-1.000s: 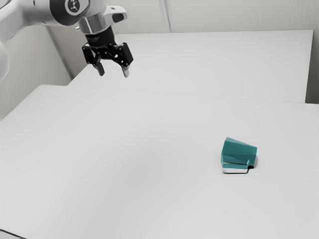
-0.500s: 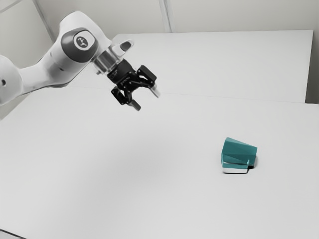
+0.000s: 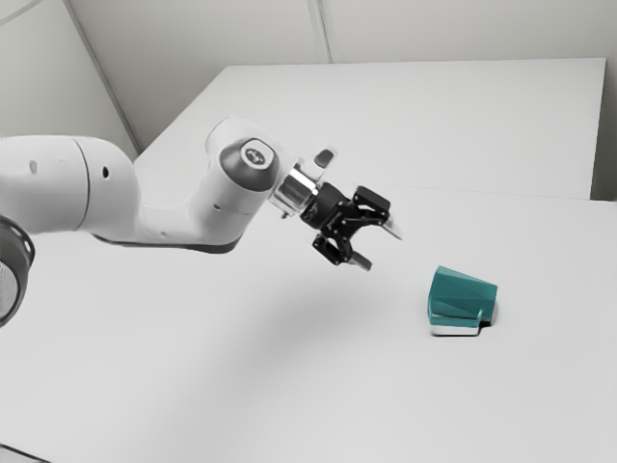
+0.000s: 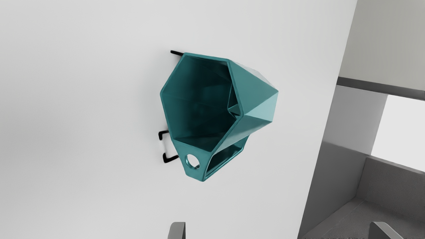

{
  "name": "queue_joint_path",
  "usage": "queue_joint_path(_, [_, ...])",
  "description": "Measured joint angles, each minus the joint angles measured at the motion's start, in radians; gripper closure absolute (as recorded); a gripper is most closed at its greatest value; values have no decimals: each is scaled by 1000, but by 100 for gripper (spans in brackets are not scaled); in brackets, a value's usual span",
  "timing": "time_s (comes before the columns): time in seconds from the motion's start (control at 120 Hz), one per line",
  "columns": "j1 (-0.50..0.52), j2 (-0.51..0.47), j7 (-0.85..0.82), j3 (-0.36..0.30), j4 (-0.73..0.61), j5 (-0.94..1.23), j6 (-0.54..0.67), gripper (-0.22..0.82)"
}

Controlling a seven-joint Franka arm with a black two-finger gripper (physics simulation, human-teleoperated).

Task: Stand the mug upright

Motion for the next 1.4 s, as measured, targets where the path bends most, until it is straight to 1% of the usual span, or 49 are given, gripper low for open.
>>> queue_joint_path(0.167, [-67, 51, 89, -2, 18, -116, 82, 0])
queue_joint_path(0.258, [-85, 93, 137, -2, 46, -162, 118, 0])
queue_joint_path(0.417, [-92, 147, 226, -2, 57, -234, 157, 0])
queue_joint_path(0.733, [-106, 201, 406, -2, 79, -294, 186, 0])
queue_joint_path(1.0, [-127, 257, 506, -3, 114, -346, 184, 0])
queue_joint_path(1.192, [-119, 290, 572, -3, 145, -358, 110, 0])
queue_joint_path(1.35, [-126, 313, 615, -3, 155, -363, 76, 0])
queue_joint_path(1.4, [-127, 319, 627, -3, 159, -370, 70, 2])
